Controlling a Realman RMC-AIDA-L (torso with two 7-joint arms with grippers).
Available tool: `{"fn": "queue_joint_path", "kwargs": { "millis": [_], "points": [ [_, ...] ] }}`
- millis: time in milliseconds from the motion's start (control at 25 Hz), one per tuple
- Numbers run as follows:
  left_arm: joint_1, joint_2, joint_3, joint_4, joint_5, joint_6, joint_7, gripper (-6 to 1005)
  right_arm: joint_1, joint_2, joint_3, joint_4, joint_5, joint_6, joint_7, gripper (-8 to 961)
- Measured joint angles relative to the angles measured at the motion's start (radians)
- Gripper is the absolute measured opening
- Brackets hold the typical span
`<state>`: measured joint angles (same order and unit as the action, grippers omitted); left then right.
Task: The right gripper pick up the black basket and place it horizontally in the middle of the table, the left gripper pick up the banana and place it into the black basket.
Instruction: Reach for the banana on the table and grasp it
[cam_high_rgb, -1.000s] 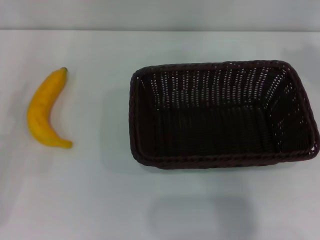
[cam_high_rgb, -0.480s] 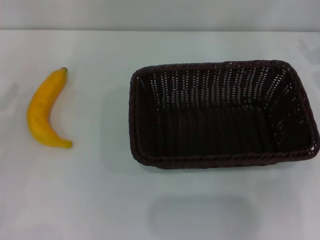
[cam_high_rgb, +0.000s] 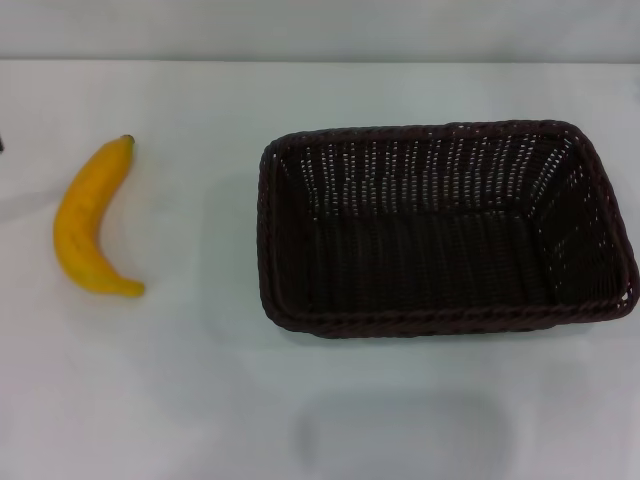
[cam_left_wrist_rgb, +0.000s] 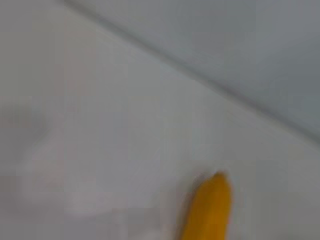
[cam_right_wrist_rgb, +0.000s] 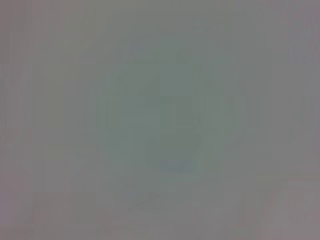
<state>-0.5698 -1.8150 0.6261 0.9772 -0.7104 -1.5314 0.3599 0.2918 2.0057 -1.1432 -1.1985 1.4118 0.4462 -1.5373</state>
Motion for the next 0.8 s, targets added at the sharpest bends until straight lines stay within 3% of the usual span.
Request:
{"fn": "queue_joint_path", "kwargs": {
  "millis": [160, 320, 400, 520, 640, 800],
  "points": [
    [-0.083, 0.037, -0.003, -0.003, 0.188, -0.073, -0.073, 652, 0.008, 0.001, 0.002, 0.003, 0.004, -0.02, -0.037, 623],
    [-0.197, 0.048, 0.002, -0.103, 0.39, -0.078, -0.089, 664, 0.006, 0.001, 0.019, 0.004, 0.008, -0.032, -0.053, 624],
    [-0.236, 0.042, 0.003, -0.148, 0.438, -0.062, -0.085, 669, 0.006, 0.001, 0.027, 0.014, 0.01, -0.038, -0.068, 624],
    [-0.283, 0.016, 0.006, -0.2, 0.486, -0.022, -0.068, 678, 0.015, 0.001, 0.028, 0.043, 0.012, -0.052, -0.088, 624],
    [-0.317, -0.01, 0.025, -0.247, 0.494, 0.02, -0.051, 890, 0.02, 0.002, 0.028, 0.06, 0.013, -0.063, -0.097, 624],
    [-0.335, -0.029, 0.075, -0.316, 0.499, 0.054, -0.052, 886, 0.022, 0.002, 0.026, 0.067, 0.014, -0.066, -0.1, 623]
  ]
}}
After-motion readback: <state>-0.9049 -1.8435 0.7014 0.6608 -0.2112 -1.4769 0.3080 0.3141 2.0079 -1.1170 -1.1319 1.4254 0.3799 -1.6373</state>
